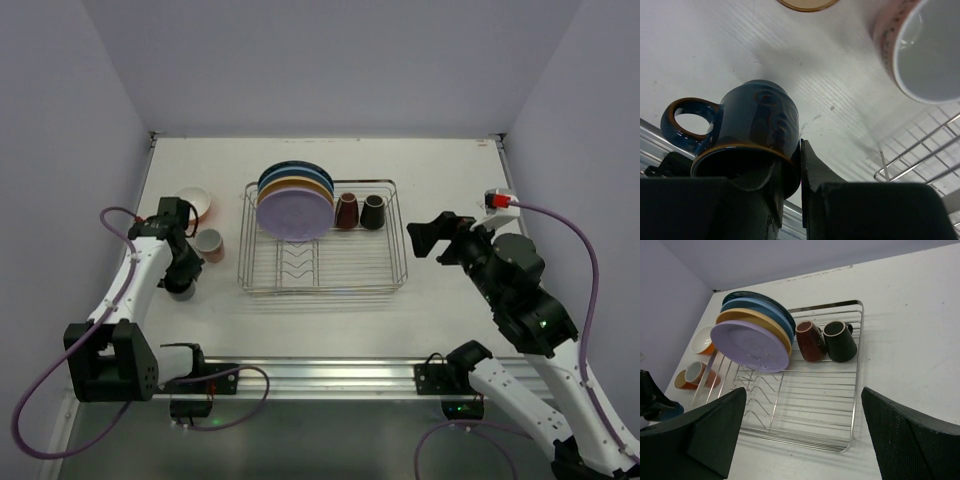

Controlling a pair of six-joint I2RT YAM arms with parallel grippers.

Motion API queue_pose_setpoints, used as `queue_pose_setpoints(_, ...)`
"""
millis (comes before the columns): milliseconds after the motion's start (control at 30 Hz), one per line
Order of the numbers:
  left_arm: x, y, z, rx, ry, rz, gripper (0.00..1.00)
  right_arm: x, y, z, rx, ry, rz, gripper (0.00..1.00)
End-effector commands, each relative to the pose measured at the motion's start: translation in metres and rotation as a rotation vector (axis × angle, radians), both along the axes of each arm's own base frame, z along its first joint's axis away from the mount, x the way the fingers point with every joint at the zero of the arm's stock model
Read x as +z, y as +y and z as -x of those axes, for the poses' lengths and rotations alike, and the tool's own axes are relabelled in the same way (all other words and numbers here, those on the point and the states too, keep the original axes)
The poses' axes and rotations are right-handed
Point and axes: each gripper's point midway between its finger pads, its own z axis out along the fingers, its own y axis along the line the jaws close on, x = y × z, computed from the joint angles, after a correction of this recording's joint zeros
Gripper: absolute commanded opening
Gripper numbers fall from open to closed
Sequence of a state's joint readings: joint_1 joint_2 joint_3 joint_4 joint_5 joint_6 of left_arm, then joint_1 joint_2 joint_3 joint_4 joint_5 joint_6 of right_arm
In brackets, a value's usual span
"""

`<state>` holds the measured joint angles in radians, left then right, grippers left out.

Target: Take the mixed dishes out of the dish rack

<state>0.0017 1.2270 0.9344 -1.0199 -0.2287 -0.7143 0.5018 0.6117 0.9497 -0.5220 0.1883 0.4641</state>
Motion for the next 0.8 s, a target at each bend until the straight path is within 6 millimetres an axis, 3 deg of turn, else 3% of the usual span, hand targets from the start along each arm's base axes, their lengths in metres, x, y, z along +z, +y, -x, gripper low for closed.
queue_pose_setpoints(0,0.003,0.017,-0.003,0.113,-0.037,-0.010,0.00,0.011,-0.002,0.002,0.006,-0.048,-0.007,0.99)
queue_pose_setpoints(100,-0.002,0.017,-0.009,0.106,-0.048,0.037,0.00,0.011,-0.001,0.004,0.015,-0.054,-0.009,0.99)
queue_pose_setpoints(300,-0.033,0.033,-0.011,0.112,0.008,0.113,0.00,0.012,0.002,0.005,0.032,-0.058,-0.010,0.99)
queue_pose_setpoints(500,-0.036,0.050,-0.017,0.124,0.007,0.107,0.00,0.012,0.002,0.004,0.034,-0.064,-0.010,0.99)
queue_pose_setpoints(767,-0.034,0.060,-0.021,0.117,-0.041,0.103,0.26,0.010,0.007,0.003,0.056,-0.061,-0.008,0.99)
